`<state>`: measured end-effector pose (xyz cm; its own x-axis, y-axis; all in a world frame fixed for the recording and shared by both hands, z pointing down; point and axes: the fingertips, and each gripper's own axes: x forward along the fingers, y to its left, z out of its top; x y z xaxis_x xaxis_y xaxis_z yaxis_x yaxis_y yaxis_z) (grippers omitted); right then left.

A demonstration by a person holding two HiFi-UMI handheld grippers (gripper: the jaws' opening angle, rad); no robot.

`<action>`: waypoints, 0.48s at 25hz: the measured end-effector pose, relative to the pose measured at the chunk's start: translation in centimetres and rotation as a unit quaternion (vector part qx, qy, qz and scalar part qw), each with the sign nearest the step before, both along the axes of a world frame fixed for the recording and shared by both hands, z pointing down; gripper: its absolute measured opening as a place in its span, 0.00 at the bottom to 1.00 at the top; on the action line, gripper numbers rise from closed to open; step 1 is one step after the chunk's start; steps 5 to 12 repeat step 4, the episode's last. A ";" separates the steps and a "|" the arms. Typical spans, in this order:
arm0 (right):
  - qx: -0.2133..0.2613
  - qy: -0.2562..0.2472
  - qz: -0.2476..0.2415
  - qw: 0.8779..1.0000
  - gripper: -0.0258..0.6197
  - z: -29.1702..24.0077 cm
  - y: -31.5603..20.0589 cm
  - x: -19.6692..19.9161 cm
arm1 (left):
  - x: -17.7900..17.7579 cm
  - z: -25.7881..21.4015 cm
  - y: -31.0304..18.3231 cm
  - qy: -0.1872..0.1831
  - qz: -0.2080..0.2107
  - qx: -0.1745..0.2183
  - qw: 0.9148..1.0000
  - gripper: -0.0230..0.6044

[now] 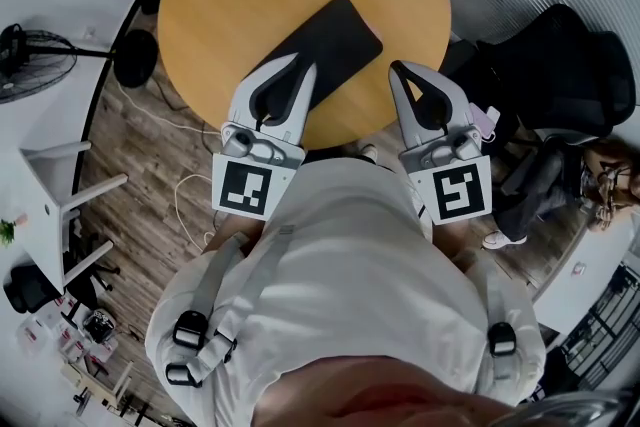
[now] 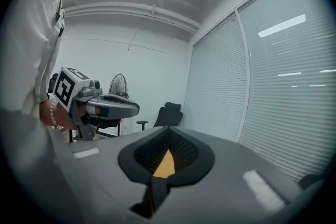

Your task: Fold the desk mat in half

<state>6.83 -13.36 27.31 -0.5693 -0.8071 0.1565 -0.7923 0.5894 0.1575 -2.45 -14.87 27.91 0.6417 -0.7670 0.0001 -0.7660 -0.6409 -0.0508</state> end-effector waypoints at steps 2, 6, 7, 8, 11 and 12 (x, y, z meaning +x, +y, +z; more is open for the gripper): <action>0.000 0.001 -0.001 1.000 0.05 0.0 -0.1 0.0 | 0.1 0.1 -0.1 -0.002 0.002 -0.001 1.000 0.10; 0.000 0.002 -0.001 1.000 0.05 0.0 -0.3 -0.1 | 0.1 0.1 -0.2 -0.003 0.003 -0.002 1.000 0.10; 0.000 0.002 -0.001 1.000 0.05 0.0 -0.3 -0.1 | 0.1 0.1 -0.2 -0.003 0.003 -0.002 1.000 0.10; 0.000 0.002 -0.001 1.000 0.05 0.0 -0.3 -0.1 | 0.1 0.1 -0.2 -0.003 0.003 -0.002 1.000 0.10; 0.000 0.002 -0.001 1.000 0.05 0.0 -0.3 -0.1 | 0.1 0.1 -0.2 -0.003 0.003 -0.002 1.000 0.10; 0.000 0.002 -0.001 1.000 0.05 0.0 -0.3 -0.1 | 0.1 0.1 -0.2 -0.003 0.003 -0.002 1.000 0.10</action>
